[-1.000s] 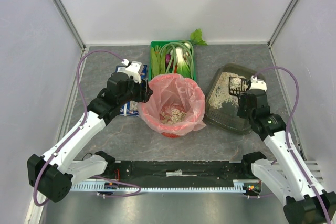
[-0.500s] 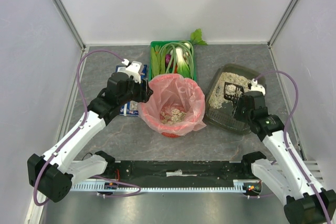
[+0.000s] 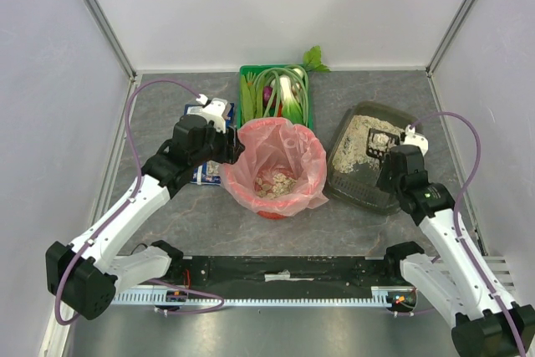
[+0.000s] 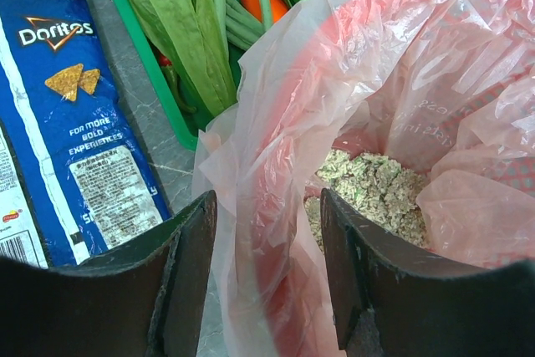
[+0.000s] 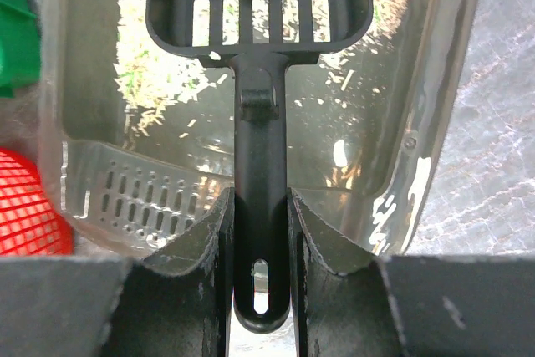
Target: Clean the litter box
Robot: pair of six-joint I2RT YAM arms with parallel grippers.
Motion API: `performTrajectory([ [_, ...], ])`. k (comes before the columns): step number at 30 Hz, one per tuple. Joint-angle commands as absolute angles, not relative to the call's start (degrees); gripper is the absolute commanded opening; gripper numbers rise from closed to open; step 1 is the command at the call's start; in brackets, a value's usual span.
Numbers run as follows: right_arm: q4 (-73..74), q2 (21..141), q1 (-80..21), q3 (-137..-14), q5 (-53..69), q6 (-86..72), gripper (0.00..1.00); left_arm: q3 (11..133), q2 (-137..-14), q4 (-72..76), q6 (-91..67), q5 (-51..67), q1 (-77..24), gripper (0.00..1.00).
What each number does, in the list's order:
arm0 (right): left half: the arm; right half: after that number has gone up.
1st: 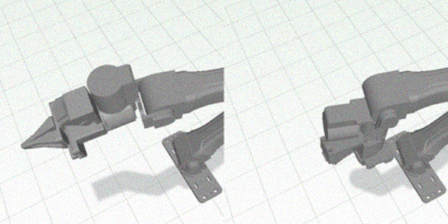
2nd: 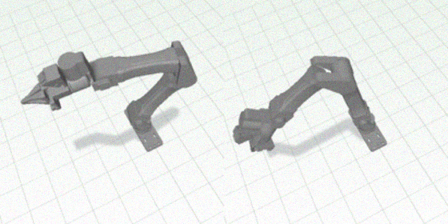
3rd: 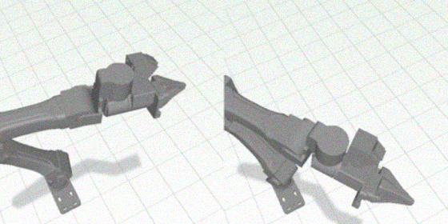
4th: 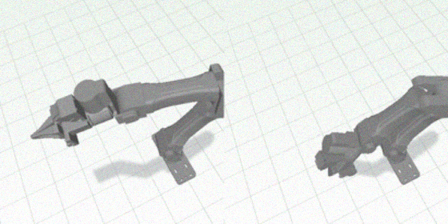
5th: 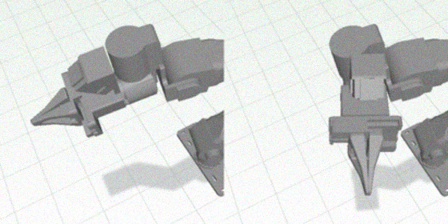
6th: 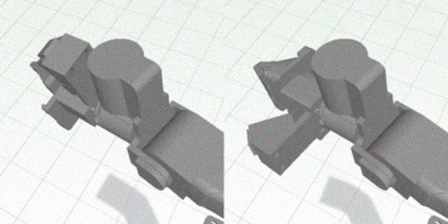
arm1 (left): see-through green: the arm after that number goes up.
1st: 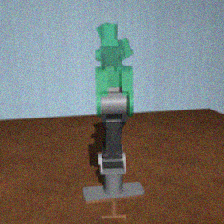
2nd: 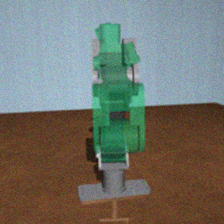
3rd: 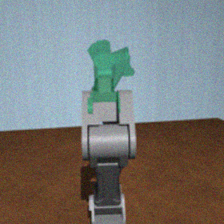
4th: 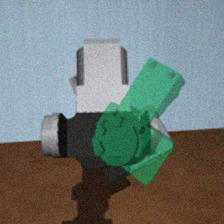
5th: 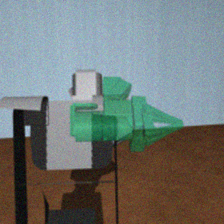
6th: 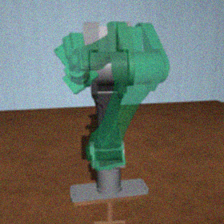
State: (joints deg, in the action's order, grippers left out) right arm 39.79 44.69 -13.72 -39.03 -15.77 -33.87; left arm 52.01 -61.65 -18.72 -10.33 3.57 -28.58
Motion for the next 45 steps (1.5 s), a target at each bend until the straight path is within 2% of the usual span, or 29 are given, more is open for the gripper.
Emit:
performTrajectory([
  [1, 34.47, 43.68, -13.71, -40.7, -10.07, -34.01, 0.0, 53.79, -61.26, -17.05, -8.53, 4.75, -28.39, 0.6],
  [5, 35.94, 45.96, -13.71, -40.94, -14.66, -33.67, 0.0, 53.61, -60.91, -17.14, -8.35, 3.43, -28.39, 0.6],
  [7, 35.69, 46.32, -13.71, -42.27, -12.58, -33.57, 0.0, 53.61, -60.82, -17.05, -8.35, 3.78, -28.39, 0.6],
  [8, 34.29, 46.32, -13.62, -42.36, -7.52, -33.66, 0.0, 53.7, -60.82, -17.14, -8.35, 3.78, -28.39, 0.59],
  [10, 36.1, 46.84, -13.71, -42.54, -7.2, -32.35, 0.0, 53.7, -60.65, -17.14, -8.35, 3.61, -28.39, 0.58],
  [12, 39.54, 47.89, -13.71, -45.25, -17.86, -30.33, 0.0, 53.62, -60.3, -17.14, -8.26, 3.34, -28.39, 0.57],
  [14, 40.78, 47.64, -13.71, -47.71, -21.0, -29.09, 0.0, 53.61, -60.12, -17.05, -8.26, 3.25, -28.39, 0.55],
  [18, 34.46, 46.84, -13.62, -44.13, -7.23, -31.12, 0.0, 53.7, -60.03, -17.05, -8.17, 3.95, -28.39, 0.54],
  [22, 40.78, 51.15, -13.62, -48.06, -18.0, -28.3, 0.0, 53.61, -59.77, -17.05, -8.26, 3.78, -28.39, 0.5],
  [24, 37.99, 49.23, -13.62, -47.47, -13.83, -30.23, 0.0, 53.61, -59.77, -16.96, -8.17, 3.87, -28.39, 0.49],
  [25, 33.18, 48.35, -13.62, -44.68, -6.58, -31.37, 0.0, 53.7, -59.77, -17.14, -8.26, 3.95, -28.39, 0.48],
  [26, 31.92, 48.25, -13.62, -43.78, -4.59, -31.46, 0.0, 53.7, -59.77, -17.14, -8.26, 4.22, -28.39, 0.46],
  [30, 40.42, 53.08, -13.62, -47.71, -17.48, -28.39, 0.0, 53.61, -59.33, -16.88, -8.26, 4.04, -28.39, 0.41],
  [34, 34.99, 49.23, -13.62, -45.63, -9.95, -30.32, 0.0, 53.7, -59.5, -16.79, -8.26, 4.66, -28.39, 0.36],
  [37, 38.39, 50.97, -13.62, -45.7, -16.51, -29.62, 0.0, 53.7, -59.5, -16.88, -8.44, 5.18, -28.39, 0.31],
  [40, 33.68, 50.63, -13.62, -43.16, -5.68, -30.94, 0.0, 53.61, -59.59, -16.79, -8.53, 5.1, -28.39, 0.28],
  [42, 34.61, 51.93, -13.71, -43.15, -9.38, -30.06, 0.0, 53.7, -59.68, -16.79, -8.7, 5.36, -28.39, 0.24],
  [44, 38.47, 52.82, -13.62, -45.86, -19.02, -29.18, 0.0, 53.7, -59.59, -16.79, -8.79, 5.8, -28.39, 0.22],
  [45, 38.23, 52.3, -13.62, -46.23, -18.46, -28.83, 0.0, 53.7, -59.42, -16.7, -8.88, 5.8, -28.39, 0.2],
])
